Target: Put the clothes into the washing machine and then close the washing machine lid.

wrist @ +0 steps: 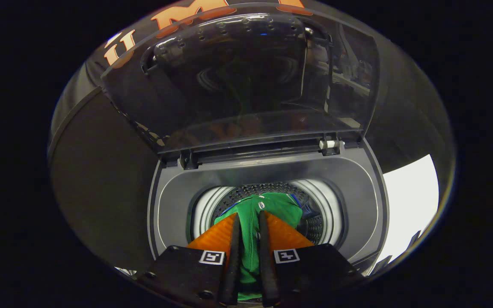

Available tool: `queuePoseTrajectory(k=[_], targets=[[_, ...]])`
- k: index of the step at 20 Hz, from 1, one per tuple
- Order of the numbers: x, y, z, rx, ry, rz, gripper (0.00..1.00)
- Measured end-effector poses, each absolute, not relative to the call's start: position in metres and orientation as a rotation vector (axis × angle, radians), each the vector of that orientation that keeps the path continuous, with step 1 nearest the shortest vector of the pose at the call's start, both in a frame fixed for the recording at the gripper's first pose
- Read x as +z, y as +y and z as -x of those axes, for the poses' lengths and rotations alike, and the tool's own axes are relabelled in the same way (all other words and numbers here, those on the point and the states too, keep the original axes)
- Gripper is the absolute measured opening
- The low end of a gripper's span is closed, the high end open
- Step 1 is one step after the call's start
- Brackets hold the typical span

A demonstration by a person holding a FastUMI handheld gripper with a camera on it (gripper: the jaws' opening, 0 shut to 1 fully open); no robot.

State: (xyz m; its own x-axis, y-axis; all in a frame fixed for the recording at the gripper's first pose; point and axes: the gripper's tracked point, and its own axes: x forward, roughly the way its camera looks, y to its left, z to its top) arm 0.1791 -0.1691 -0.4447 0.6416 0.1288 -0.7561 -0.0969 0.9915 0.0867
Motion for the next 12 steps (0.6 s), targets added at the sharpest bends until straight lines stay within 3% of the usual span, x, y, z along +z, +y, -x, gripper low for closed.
queuePoseTrajectory(k=[1, 3, 6, 12], targets=[[-0.443, -0.167, -0.18, 0.131, 0.858, -0.042, 0.34], [-0.44, -0.167, -0.181, 0.13, 0.851, -0.032, 0.34], [-0.435, -0.167, -0.178, 0.124, 0.845, -0.01, 0.42], [-0.411, -0.177, -0.175, 0.101, 0.811, 0.026, 0.73]])
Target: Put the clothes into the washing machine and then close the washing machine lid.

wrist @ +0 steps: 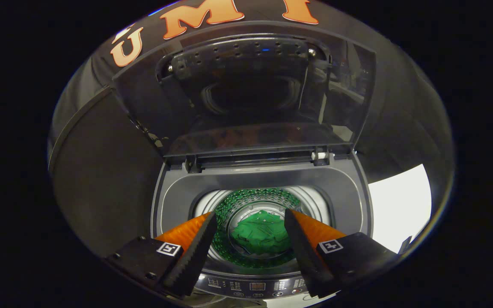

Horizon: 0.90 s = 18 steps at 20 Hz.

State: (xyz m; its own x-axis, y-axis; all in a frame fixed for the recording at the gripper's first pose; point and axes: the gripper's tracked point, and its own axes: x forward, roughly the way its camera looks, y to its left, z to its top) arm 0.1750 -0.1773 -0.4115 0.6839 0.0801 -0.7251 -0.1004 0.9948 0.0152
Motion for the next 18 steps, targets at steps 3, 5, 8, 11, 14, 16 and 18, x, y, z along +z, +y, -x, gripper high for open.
queuePoseTrajectory(k=[3, 5, 8, 11, 14, 16, 18], targets=[[-0.392, -0.18, -0.175, 0.094, 0.794, 0.03, 0.89], [-0.378, -0.18, -0.175, 0.101, 0.774, 0.03, 1.0], [-0.356, -0.182, -0.176, 0.108, 0.747, 0.039, 0.99], [-0.331, -0.183, -0.177, 0.105, 0.714, 0.056, 1.0], [-0.297, -0.176, -0.18, 0.12, 0.672, 0.048, 1.0], [-0.262, -0.169, -0.182, 0.132, 0.627, 0.04, 1.0], [-0.231, -0.163, -0.187, 0.142, 0.578, 0.039, 0.99]])
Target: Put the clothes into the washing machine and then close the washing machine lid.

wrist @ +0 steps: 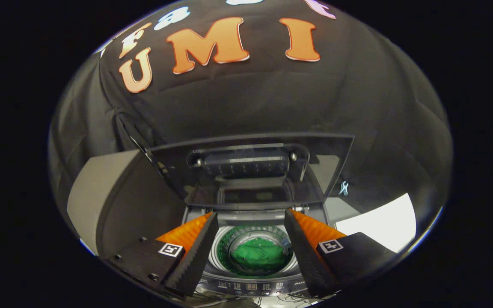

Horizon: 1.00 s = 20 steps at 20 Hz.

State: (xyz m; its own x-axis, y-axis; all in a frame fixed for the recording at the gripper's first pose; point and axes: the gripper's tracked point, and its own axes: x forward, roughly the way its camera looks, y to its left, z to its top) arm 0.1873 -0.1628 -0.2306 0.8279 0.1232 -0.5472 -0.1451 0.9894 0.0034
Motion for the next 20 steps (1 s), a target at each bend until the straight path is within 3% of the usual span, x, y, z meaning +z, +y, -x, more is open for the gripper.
queuePoseTrajectory(k=[10, 20], targets=[[-0.138, -0.141, -0.244, 0.157, 0.407, 0.038, 0.99], [-0.163, -0.127, -0.315, 0.138, 0.438, 0.048, 1.0]])
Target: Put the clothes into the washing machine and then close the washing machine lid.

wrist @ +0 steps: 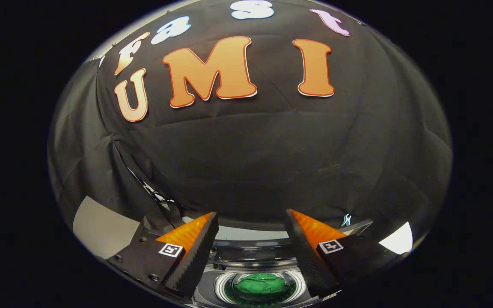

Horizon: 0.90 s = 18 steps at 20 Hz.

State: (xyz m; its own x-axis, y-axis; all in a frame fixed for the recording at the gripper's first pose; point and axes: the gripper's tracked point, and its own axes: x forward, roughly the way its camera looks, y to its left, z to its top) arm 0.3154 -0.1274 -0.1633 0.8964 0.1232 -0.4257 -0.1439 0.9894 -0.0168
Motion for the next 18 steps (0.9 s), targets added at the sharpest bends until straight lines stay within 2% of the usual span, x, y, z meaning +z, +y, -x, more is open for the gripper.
queuePoseTrajectory(k=[7, 18], targets=[[-0.204, -0.126, -0.332, 0.123, 0.511, 0.119, 1.0], [-0.201, -0.126, -0.33, 0.124, 0.469, 0.088, 0.98]])
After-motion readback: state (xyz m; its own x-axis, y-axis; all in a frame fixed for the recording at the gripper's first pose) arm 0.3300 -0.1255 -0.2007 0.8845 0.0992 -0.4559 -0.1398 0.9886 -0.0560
